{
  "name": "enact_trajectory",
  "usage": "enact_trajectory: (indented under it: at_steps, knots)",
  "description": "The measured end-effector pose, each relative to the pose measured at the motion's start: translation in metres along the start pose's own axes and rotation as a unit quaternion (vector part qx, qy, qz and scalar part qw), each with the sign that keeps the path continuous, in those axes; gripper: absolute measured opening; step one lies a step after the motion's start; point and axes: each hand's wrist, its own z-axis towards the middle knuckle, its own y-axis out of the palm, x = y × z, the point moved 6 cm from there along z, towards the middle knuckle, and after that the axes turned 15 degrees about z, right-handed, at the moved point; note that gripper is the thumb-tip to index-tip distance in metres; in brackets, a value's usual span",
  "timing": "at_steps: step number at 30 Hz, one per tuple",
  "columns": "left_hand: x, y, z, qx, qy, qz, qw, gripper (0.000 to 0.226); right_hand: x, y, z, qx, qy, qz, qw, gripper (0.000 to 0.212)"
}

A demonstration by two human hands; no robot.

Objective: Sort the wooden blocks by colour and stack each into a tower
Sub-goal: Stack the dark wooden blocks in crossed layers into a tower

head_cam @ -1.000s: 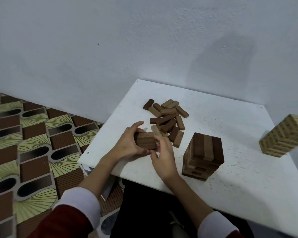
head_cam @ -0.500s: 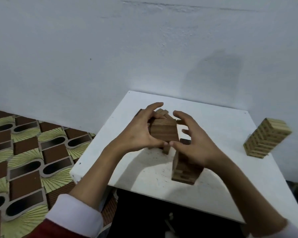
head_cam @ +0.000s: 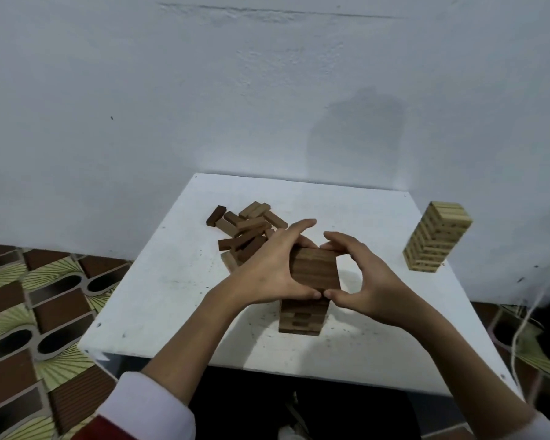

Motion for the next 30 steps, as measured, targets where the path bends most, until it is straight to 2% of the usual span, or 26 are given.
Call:
enact_trajectory:
  at_steps: [15, 30]
  knots:
    - [-0.022, 0.004, -0.008, -0.028, -0.025, -0.002, 0.999, 0.108, 0.018, 0.002, -0.001, -0.029, 0.037, 0.006, 0.999, 0.089]
    - [-0.021, 0.008, -0.010, -0.032, -0.036, -0.035, 0.998, 0.110, 0.020, 0.006, 0.003, -0.020, 0.056, 0.028, 0.998, 0.085]
